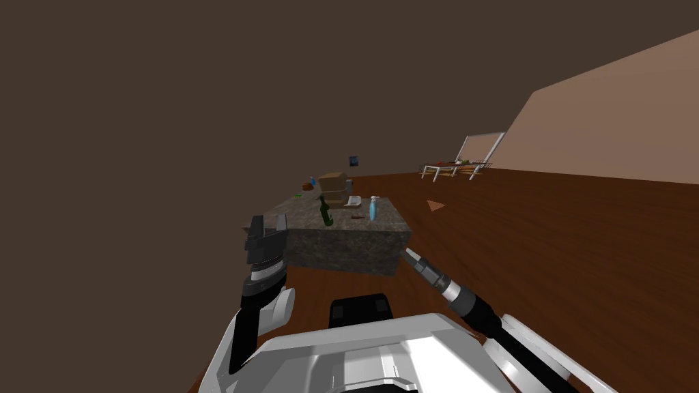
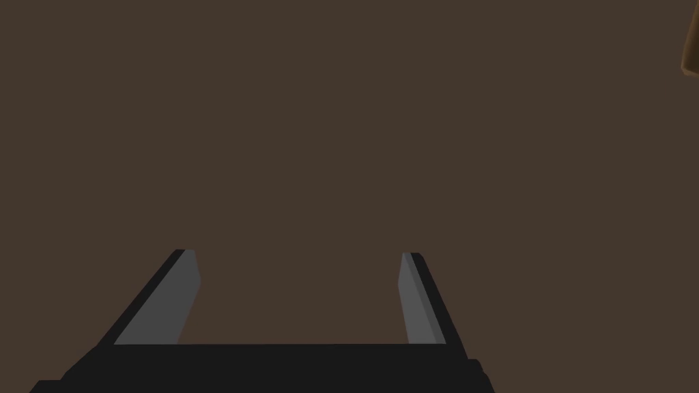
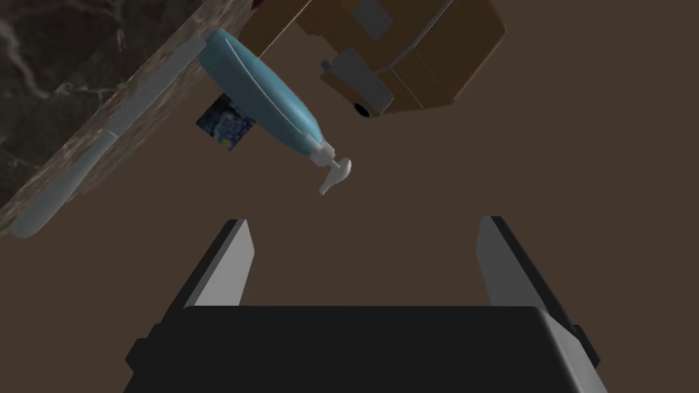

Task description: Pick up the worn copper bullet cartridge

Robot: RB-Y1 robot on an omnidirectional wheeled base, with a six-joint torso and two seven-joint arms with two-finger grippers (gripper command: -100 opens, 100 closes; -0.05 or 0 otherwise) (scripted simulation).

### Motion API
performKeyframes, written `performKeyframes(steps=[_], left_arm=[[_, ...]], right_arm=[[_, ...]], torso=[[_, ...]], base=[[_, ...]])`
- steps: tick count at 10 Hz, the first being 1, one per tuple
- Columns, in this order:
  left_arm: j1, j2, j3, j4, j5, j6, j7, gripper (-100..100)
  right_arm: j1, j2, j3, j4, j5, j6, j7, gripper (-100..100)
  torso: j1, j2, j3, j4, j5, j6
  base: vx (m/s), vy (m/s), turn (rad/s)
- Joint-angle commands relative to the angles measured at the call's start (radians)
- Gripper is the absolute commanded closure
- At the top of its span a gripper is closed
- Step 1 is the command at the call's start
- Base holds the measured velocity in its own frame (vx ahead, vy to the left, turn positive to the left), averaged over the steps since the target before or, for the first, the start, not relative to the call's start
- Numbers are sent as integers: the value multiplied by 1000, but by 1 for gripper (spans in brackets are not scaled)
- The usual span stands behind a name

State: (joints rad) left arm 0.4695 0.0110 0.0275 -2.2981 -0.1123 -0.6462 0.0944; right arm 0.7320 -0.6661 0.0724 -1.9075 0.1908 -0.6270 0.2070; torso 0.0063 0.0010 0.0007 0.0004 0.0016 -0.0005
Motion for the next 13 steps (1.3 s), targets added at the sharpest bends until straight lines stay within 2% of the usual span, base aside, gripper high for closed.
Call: performKeyframes(steps=[1,2,3,4,5,6,7,8,9,10,11,12,13], left_arm=[[0,0,0,0,0,0,0,0],[0,0,0,0,0,0,0,0],[0,0,0,0,0,0,0,0],[0,0,0,0,0,0,0,0],[0,0,0,0,0,0,0,0],[0,0,0,0,0,0,0,0],[0,0,0,0,0,0,0,0],[0,0,0,0,0,0,0,0],[0,0,0,0,0,0,0,0],[0,0,0,0,0,0,0,0],[0,0,0,0,0,0,0,0],[0,0,0,0,0,0,0,0],[0,0,0,0,0,0,0,0]], right_arm=[[18,-50,16,35,28,-2,18,-100],[18,-78,16,35,28,-2,18,-100],[35,-106,28,72,52,-10,32,-100],[35,-140,28,72,52,-10,32,-100],[52,-171,38,110,75,-17,45,-100],[52,-201,38,110,75,-17,45,-100],[68,-232,48,148,98,-23,59,-100],[68,-261,48,148,98,-23,59,-100],[83,-293,57,187,121,-28,71,-100],[83,-323,57,187,121,-28,71,-100],[97,-358,65,223,144,-32,84,-100],[97,-382,65,226,144,-32,84,-100],[111,-422,72,251,166,-35,95,-100]], torso=[[0,0,0,0,0,0],[1,0,0,0,0,0],[1,0,0,0,0,0],[1,1,0,0,0,0],[0,1,0,0,0,0],[1,0,0,0,0,0],[0,0,0,0,0,0],[1,0,0,0,0,0],[1,0,0,0,0,0],[2,-1,-1,0,0,0],[0,-2,-1,0,0,0],[2,-2,-1,0,0,0],[0,-2,-1,0,0,0]], base=[[-33,112,-25],[-30,103,-25],[-47,102,-4],[-37,88,-8],[-23,118,16],[-23,97,-2],[-38,113,43],[-24,109,11],[-14,118,62],[-5,99,24],[1,120,80],[-2,97,39],[10,121,125]])
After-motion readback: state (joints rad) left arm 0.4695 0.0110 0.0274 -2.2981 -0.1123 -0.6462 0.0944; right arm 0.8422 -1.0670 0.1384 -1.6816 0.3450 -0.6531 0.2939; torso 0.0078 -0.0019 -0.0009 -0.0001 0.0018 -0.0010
